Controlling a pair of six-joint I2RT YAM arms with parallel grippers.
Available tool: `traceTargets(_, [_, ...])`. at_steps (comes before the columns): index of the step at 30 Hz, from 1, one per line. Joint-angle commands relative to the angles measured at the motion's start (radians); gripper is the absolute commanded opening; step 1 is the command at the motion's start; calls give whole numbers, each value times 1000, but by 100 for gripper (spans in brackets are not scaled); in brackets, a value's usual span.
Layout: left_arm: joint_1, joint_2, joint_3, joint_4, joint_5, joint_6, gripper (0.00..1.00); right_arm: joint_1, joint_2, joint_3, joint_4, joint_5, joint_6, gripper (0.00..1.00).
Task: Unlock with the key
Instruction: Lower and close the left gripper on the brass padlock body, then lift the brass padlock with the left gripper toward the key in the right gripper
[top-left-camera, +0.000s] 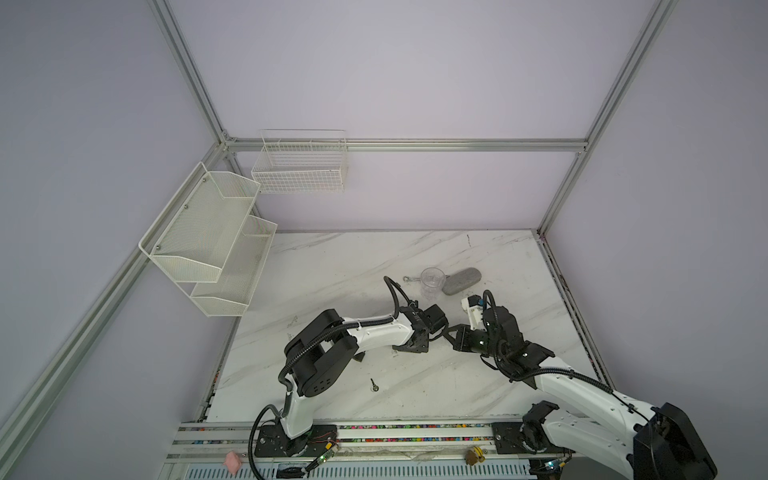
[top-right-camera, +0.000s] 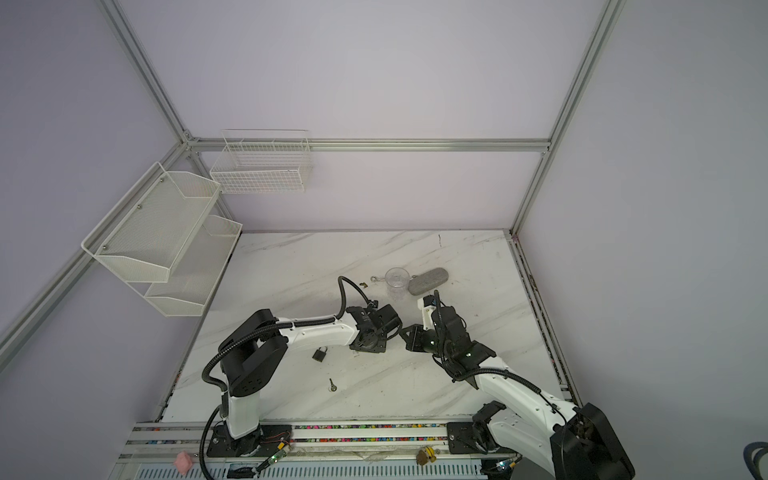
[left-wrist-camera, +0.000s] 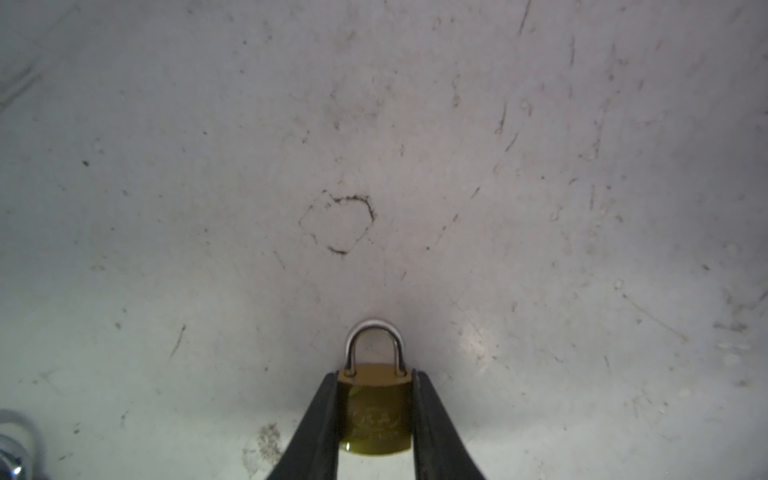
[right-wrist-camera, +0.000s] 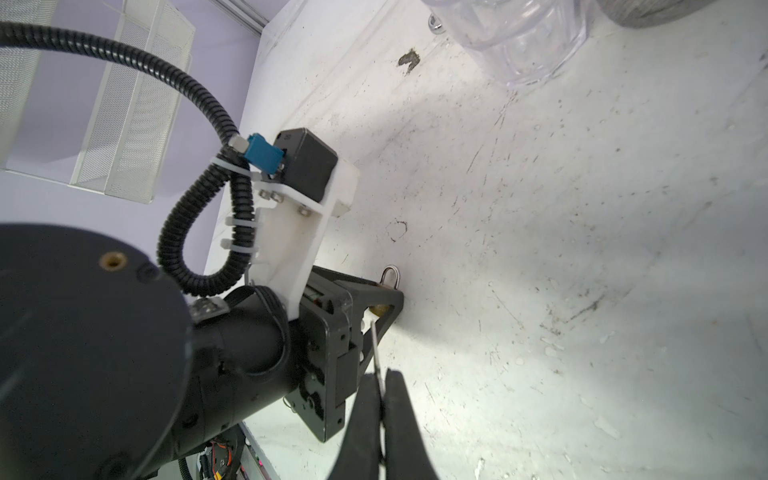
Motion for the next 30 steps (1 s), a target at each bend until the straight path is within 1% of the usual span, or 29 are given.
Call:
traceTargets(1, [12,14,-10,-15,-4,-23,25,-4,-4,38,-19,-16,-25,0])
traceTargets(6, [12,-14,-8,-10,7,-24,17,-4,2,55,-44,-18,-44,0])
traceTargets(9, [13,-52,-16,-5,-3,-29,10,-4,13,84,-79,-9,-73,0])
traceTargets(12, [13,-106,-30,4,-18,-37,1,-4,17,105,-107,-1,-72,0])
traceTargets(13, [13,-127,-38,9,-19,-40,0,-4,16,112,-119,-2,-71,0])
traceTargets(19, [24,-266,-115,75,-14,-87,0,-3,-5,154,-191,16,-74,0])
traceTargets(23, [39,-359,-169,123,5,-107,0,4,23,179,-215,5,-86,0])
traceTargets(27, [55,-433,-192,137,16,-130,0,38,51,186,-193,30,-71,0])
traceTargets(30, [66,-482,-217,167,22,-169,0,90,75,188,-159,64,-46,0])
